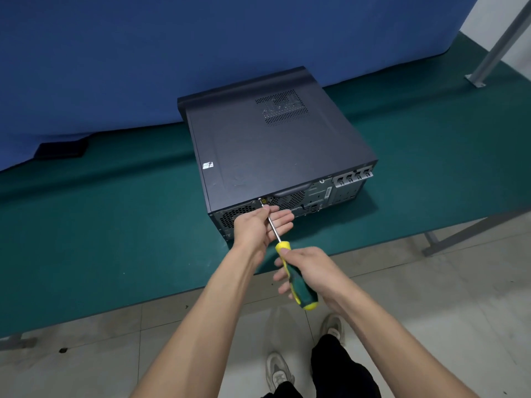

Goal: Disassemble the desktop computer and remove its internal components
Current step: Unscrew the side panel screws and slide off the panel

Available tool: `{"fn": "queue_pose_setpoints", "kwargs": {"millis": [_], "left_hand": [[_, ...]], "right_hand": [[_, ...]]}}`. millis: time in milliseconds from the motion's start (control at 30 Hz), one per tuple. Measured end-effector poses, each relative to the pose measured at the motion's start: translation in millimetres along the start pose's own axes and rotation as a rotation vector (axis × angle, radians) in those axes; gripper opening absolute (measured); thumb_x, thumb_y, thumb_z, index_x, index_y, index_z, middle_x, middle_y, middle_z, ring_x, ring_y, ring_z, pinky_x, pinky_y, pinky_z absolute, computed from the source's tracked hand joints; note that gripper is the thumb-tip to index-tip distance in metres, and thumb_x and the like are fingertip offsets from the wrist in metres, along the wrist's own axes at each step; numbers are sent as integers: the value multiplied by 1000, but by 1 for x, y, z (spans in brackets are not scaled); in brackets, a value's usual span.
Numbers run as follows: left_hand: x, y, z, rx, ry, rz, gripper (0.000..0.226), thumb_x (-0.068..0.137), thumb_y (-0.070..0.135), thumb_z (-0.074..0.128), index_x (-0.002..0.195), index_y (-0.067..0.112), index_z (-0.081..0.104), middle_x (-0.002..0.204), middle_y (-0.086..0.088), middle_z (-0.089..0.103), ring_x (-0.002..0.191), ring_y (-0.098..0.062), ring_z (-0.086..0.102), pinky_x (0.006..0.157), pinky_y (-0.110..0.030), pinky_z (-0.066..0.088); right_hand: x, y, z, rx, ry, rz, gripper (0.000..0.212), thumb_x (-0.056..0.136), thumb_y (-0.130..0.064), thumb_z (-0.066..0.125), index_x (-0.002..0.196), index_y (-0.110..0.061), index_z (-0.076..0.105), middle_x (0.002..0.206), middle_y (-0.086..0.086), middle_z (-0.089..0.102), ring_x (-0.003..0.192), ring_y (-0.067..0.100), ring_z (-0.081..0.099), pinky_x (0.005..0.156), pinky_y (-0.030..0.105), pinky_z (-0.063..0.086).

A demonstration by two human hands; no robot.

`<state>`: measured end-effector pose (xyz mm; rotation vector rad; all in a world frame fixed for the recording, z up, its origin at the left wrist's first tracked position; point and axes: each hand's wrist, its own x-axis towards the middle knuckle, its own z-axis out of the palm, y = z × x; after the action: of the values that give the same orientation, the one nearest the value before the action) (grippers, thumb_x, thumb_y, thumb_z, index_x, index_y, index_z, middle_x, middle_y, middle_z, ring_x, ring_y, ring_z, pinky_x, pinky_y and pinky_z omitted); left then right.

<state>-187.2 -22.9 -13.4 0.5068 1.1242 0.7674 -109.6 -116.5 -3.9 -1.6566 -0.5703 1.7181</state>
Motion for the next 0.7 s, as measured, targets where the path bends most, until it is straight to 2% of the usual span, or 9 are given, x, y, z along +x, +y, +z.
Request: {"fn": "queue_pose_setpoints", "kwargs": {"millis": [100, 167, 267, 367, 433, 500, 567, 633, 700], "left_hand": [[-3, 0, -3, 37, 7, -52, 17, 97, 14, 48, 92, -1, 57, 69, -11, 71, 60, -20, 70, 52, -30, 58], [-6, -1, -2, 112, 76, -48, 12, 91, 10, 57, 85, -1, 58, 60, -10, 69, 52, -19, 68, 47, -27, 56], [-6, 1, 1, 57, 69, -58, 22, 97, 9, 47, 82, -5, 56, 57, -13, 67, 49, -20, 67, 46, -27, 56], [-5, 2, -3, -75, -20, -94, 32, 101, 17, 37, 88, -5, 56, 70, -15, 69, 60, -20, 70, 51, -29, 57], [-7, 2, -8, -39, -46, -106, 32, 101, 22, 37, 91, -1, 58, 70, -12, 71, 60, -18, 70, 50, -28, 57], [-8, 1, -12, 93, 38, -63, 25, 96, 23, 50, 88, 2, 61, 62, -5, 70, 49, -14, 65, 44, -24, 53], [-7, 4, -15, 185, 135, -1, 20, 90, 20, 61, 82, 1, 62, 55, -3, 67, 42, -12, 59, 41, -22, 49], [-5, 8, -14, 235, 133, 18, 21, 92, 16, 59, 79, 0, 62, 52, -3, 66, 41, -12, 59, 40, -21, 48], [-6, 9, -10, 220, 126, 15, 23, 95, 13, 53, 77, -1, 59, 49, -3, 64, 40, -12, 60, 40, -21, 50]], "right_hand": [[8, 6, 9, -97, 185, -101, 23, 85, -21, 66, 70, -10, 52, 54, 2, 60, 44, 15, 55, 55, 26, 46], [9, 9, 15, -124, 230, -120, 25, 84, -25, 68, 73, -11, 50, 56, 1, 59, 45, 14, 54, 58, 27, 45], [1, 10, 15, 20, -23, 57, 33, 91, -42, 56, 94, -8, 57, 71, 5, 66, 55, 21, 65, 51, 25, 50], [-2, 7, 15, 232, -179, 115, 38, 97, -35, 46, 110, -1, 57, 80, 12, 71, 65, 33, 67, 61, 35, 56], [-3, 7, 22, 159, -101, 41, 29, 98, -28, 46, 97, -2, 60, 69, 9, 70, 55, 24, 66, 54, 26, 54], [-4, 8, 29, 20, 26, -41, 26, 93, -30, 56, 76, -10, 56, 61, 2, 64, 46, 10, 59, 46, 15, 44], [-1, 11, 28, -33, 167, -96, 35, 83, -32, 69, 64, -16, 44, 55, -4, 51, 42, 5, 47, 45, 17, 36], [-1, 12, 24, -19, 195, -65, 39, 80, -36, 71, 65, -18, 41, 54, -5, 42, 44, 8, 40, 46, 21, 33], [-4, 9, 24, 119, 79, 50, 32, 86, -40, 64, 73, -14, 50, 58, 0, 50, 47, 13, 48, 47, 21, 39]]}}
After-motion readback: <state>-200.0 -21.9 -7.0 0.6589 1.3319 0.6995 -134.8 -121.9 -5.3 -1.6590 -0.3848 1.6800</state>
